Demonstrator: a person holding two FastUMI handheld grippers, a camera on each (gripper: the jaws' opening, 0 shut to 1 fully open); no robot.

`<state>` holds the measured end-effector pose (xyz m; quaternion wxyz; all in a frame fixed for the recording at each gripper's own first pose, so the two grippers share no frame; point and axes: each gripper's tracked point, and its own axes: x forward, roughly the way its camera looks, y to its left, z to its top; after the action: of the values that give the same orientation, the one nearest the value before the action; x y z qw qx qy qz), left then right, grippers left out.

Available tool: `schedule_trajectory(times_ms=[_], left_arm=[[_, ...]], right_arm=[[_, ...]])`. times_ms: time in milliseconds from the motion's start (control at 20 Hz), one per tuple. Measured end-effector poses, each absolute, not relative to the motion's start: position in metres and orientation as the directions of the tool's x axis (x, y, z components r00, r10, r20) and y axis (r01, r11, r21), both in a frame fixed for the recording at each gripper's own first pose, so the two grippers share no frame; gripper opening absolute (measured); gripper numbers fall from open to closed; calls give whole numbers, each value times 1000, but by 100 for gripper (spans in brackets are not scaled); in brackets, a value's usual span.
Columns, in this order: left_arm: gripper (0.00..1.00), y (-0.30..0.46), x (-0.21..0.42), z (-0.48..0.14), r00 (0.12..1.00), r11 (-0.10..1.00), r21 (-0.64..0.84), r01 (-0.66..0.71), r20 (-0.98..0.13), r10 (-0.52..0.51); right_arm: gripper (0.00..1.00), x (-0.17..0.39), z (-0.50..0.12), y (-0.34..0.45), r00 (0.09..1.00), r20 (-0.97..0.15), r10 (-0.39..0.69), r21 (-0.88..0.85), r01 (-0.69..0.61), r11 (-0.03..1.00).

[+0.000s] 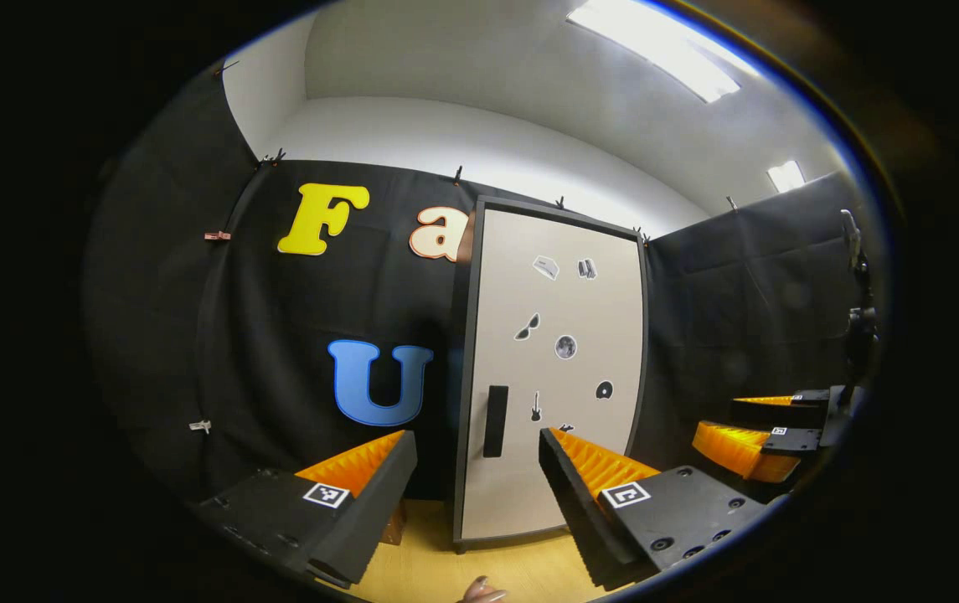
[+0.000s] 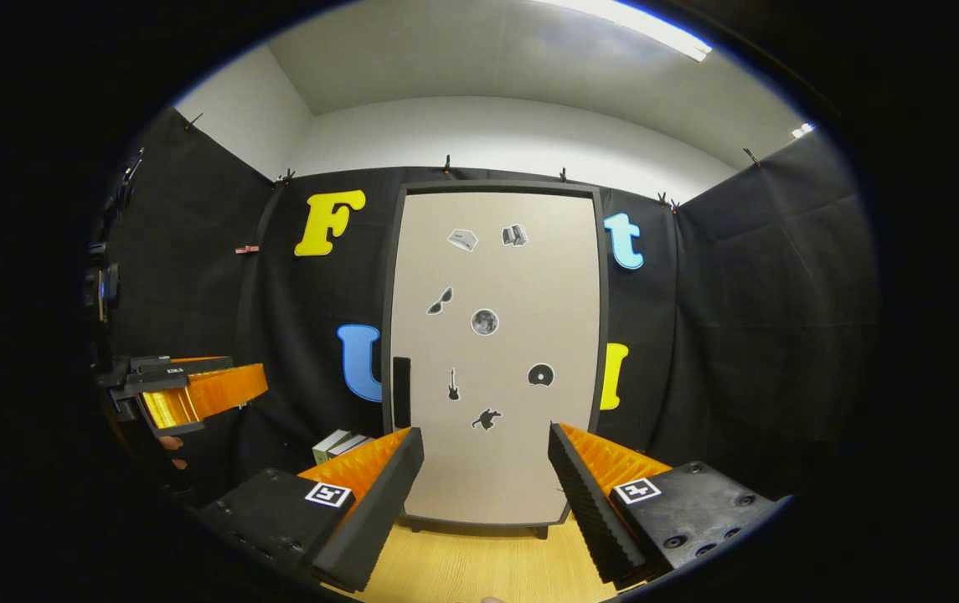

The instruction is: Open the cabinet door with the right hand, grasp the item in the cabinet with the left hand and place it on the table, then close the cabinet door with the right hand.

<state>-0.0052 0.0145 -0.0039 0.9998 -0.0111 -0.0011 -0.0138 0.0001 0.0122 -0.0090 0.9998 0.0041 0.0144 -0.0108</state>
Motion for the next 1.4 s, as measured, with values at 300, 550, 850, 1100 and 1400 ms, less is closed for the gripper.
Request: schedule_trajectory(times_ms=[300, 550, 850, 1100, 1400], left_arm=[[93, 26, -14, -8, 999, 999, -10, 52, -2, -52], [94, 43, -24, -10, 997, 997, -25, 70, -9, -71], [93, 54, -33, -12, 997, 997, -7, 72, -13, -72], [93, 58, -34, -14, 999, 999, -22, 46, -6, -47], [93, 62, -26, -13, 1000, 999, -50, 7, 17, -7]], right_arm=[[98, 5, -18, 42, 999, -45, -4, 0, 4, 1000], [98, 17, -25, 69, 999, -47, 1, -3, -2, 1000], [97, 43, -35, 93, 998, -63, 19, -1, -19, 1000], [97, 85, -44, 114, 996, -57, 67, 16, -67, 998], [97, 152, -68, 135, 991, -75, 110, 28, -109, 994]])
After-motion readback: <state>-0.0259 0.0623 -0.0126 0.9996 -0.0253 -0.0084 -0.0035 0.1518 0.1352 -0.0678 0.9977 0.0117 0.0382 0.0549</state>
